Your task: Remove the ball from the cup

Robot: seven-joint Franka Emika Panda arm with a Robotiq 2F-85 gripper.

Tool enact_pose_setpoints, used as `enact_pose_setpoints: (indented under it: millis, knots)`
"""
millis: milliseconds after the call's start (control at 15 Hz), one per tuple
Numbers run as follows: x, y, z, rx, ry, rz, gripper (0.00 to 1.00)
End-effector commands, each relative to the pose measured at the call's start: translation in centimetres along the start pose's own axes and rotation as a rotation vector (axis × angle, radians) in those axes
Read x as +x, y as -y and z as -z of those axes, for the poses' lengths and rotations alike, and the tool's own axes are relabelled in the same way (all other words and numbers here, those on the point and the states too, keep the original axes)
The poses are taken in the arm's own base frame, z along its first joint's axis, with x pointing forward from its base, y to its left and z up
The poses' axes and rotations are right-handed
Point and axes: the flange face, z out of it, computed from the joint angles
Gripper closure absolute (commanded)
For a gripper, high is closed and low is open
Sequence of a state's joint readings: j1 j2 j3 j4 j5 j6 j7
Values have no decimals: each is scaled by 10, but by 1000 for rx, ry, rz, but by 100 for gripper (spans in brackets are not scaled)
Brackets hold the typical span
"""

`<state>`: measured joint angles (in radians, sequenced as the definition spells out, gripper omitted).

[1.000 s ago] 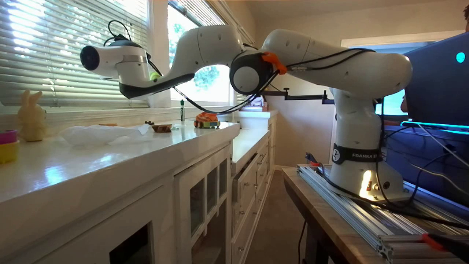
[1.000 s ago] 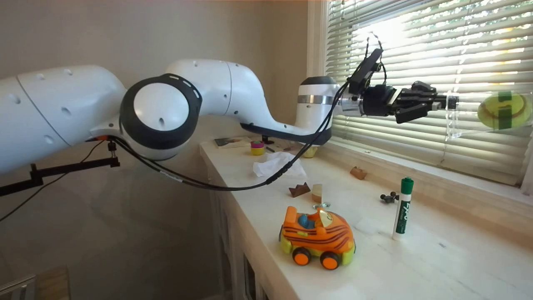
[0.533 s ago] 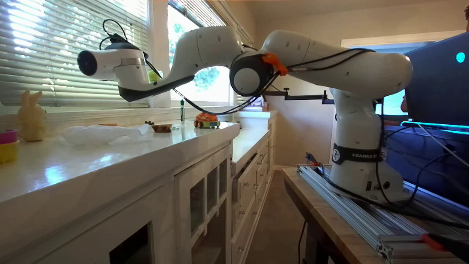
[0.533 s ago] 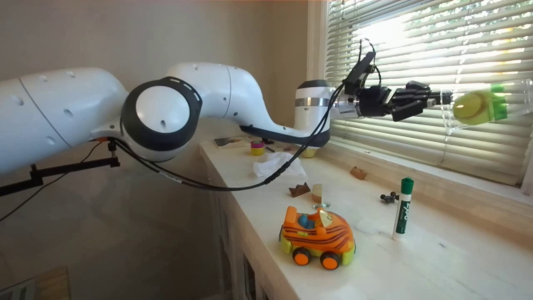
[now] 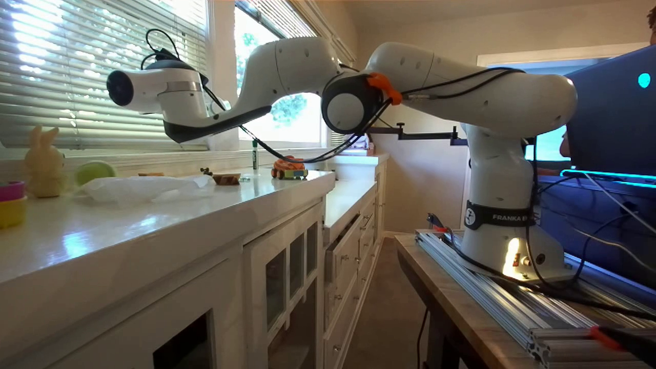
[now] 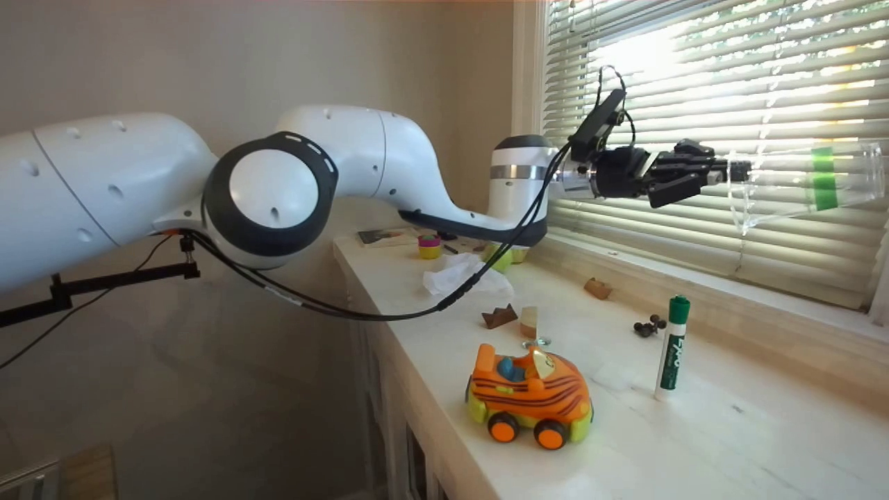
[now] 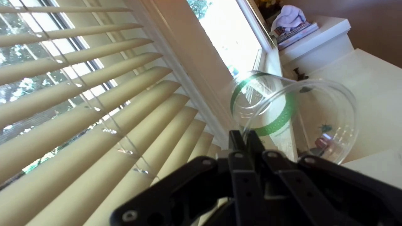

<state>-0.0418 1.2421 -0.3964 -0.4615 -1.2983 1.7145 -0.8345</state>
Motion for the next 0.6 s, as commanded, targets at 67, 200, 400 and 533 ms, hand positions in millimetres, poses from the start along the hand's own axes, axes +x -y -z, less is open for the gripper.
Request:
enact_pose_setpoints:
  millis: [67, 200, 400, 533]
  knots:
    - [-9, 0, -4, 53, -5, -34, 98]
    - [-11, 1, -6, 65, 1, -44, 98]
    - [-21, -3, -9, 92, -8, -73, 98]
    - [-40, -11, -13, 135, -40, -117, 98]
